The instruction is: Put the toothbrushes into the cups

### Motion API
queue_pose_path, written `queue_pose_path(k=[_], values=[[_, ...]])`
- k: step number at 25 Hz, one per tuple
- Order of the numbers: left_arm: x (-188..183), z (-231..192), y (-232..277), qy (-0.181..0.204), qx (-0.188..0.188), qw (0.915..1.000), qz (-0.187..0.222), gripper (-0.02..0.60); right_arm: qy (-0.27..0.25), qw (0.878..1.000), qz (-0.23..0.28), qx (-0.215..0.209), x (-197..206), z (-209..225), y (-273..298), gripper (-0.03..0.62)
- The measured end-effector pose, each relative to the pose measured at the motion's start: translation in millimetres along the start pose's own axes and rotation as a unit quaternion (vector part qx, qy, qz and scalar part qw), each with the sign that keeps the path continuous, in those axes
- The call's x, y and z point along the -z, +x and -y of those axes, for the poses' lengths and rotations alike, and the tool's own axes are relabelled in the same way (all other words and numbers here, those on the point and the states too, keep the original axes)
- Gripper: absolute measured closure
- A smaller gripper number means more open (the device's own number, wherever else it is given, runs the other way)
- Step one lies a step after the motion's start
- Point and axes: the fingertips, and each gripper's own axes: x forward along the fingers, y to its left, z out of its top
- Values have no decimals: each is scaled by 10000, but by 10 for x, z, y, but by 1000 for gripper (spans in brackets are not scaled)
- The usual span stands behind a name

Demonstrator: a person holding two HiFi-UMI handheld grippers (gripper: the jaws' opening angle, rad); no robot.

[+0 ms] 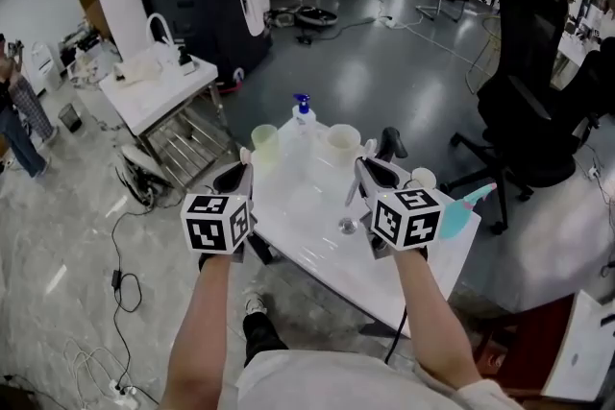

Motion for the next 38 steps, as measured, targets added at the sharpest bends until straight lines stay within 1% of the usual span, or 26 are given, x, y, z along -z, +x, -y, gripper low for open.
queue_pose_path(k=[6, 11, 14, 21, 29, 33, 38], values=[[-161, -299, 419, 68, 320, 9995, 38, 566, 71, 9994, 6, 350, -66, 98, 372, 577], [-371, -676, 818, 143, 643, 9978, 38, 566, 179, 9972, -9, 721, -167, 123, 769, 577], [-514, -883, 1061, 181, 865, 9961, 65, 566, 212, 9951, 9, 964, -265, 147, 1004, 577], [-678, -1232, 1555, 189, 1359, 9905, 67, 566, 196, 9895, 50, 1428, -435, 137, 1429, 577], [-751, -1378, 1869, 239, 1866, 9821, 75, 566, 255, 9807, 96, 1934, -463, 124, 1592, 577], [-756, -1322, 1959, 301, 2102, 9772, 86, 566, 288, 9758, 151, 2161, -450, 141, 1543, 577], [-778, -1217, 2007, 351, 2262, 9734, 100, 566, 320, 9722, 181, 2310, -430, 197, 1464, 577]])
